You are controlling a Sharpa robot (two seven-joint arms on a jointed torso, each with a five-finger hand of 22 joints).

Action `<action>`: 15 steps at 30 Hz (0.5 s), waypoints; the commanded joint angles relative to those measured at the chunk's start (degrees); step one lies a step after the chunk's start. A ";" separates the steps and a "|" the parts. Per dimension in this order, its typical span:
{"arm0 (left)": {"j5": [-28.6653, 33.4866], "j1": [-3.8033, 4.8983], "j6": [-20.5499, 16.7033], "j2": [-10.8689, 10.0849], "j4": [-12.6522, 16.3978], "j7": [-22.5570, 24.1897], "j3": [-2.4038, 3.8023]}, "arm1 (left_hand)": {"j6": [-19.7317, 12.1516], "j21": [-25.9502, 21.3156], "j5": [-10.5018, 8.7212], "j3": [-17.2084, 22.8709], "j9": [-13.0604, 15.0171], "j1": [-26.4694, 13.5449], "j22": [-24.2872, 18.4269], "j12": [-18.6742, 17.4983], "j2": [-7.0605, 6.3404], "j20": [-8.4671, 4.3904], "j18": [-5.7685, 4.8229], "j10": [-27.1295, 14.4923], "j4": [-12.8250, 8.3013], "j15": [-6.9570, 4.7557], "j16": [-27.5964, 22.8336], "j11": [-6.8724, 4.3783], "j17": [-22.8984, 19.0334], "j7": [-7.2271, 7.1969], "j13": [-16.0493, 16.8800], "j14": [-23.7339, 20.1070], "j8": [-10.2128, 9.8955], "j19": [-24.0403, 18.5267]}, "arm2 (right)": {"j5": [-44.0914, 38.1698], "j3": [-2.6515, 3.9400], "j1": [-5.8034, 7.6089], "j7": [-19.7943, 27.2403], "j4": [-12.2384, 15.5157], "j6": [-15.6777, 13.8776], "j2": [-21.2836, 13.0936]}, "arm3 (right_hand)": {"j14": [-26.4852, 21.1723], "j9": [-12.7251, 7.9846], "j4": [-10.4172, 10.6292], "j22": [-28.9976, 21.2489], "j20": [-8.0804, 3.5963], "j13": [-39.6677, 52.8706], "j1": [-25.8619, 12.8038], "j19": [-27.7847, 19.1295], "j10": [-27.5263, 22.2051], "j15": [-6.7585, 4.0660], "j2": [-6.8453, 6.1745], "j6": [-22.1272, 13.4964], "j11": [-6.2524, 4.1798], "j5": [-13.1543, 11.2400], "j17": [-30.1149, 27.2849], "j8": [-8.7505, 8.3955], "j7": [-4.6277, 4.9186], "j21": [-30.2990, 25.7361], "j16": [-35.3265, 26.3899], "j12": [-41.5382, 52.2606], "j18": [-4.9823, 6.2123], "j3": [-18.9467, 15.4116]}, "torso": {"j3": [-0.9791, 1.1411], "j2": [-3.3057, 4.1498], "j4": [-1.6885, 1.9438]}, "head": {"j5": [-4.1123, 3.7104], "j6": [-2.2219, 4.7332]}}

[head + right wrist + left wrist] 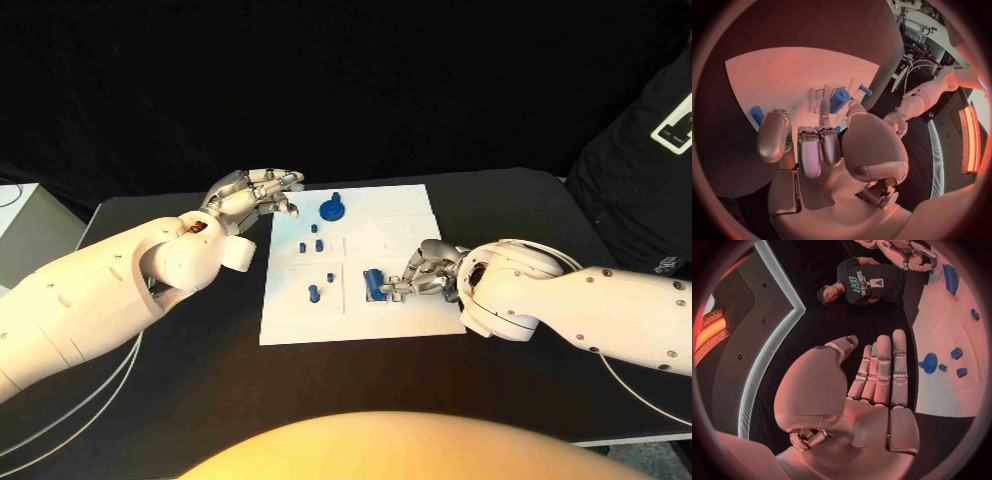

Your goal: Assemble the parts on the task board

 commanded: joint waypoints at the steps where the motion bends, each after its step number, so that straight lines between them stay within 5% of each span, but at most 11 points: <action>1: -0.17 0.01 1.10 0.14 0.08 0.23 0.02 | -0.47 -0.33 0.08 0.00 0.04 0.29 -0.13 0.41 0.55 -0.08 0.30 -0.47 0.57 0.19 0.11 0.08 0.06 0.07 -0.09 -0.30 0.24 0.56 | -0.40 0.03 -0.08 2.04 0.38 -0.22 -0.24 | 6.02 0.07 -0.08 2.05 -0.01 12.47 0.57 0.57 4.20 -0.36 -0.12 0.41 -0.44 0.30 14.78 0.33 0.00 0.22 0.34 0.40 -0.34 -0.39 | -0.02 0.04 0.01 | -0.03 0.01; 15: -0.20 0.00 1.11 0.09 0.09 0.16 0.02 | -0.47 -0.36 0.09 -0.01 0.05 0.31 -0.15 0.42 0.58 -0.07 0.30 -0.50 0.61 0.20 0.12 0.09 0.07 0.07 -0.10 -0.31 0.26 0.58 | -1.60 0.02 -0.49 1.36 -1.12 -0.21 0.57 | 6.06 0.40 -0.18 2.71 -0.31 12.63 5.78 0.79 4.34 -0.66 1.99 0.49 -0.78 0.58 14.99 0.78 -0.37 0.77 0.44 0.57 -0.46 -0.47 | -0.05 0.10 0.05 | -0.08 0.01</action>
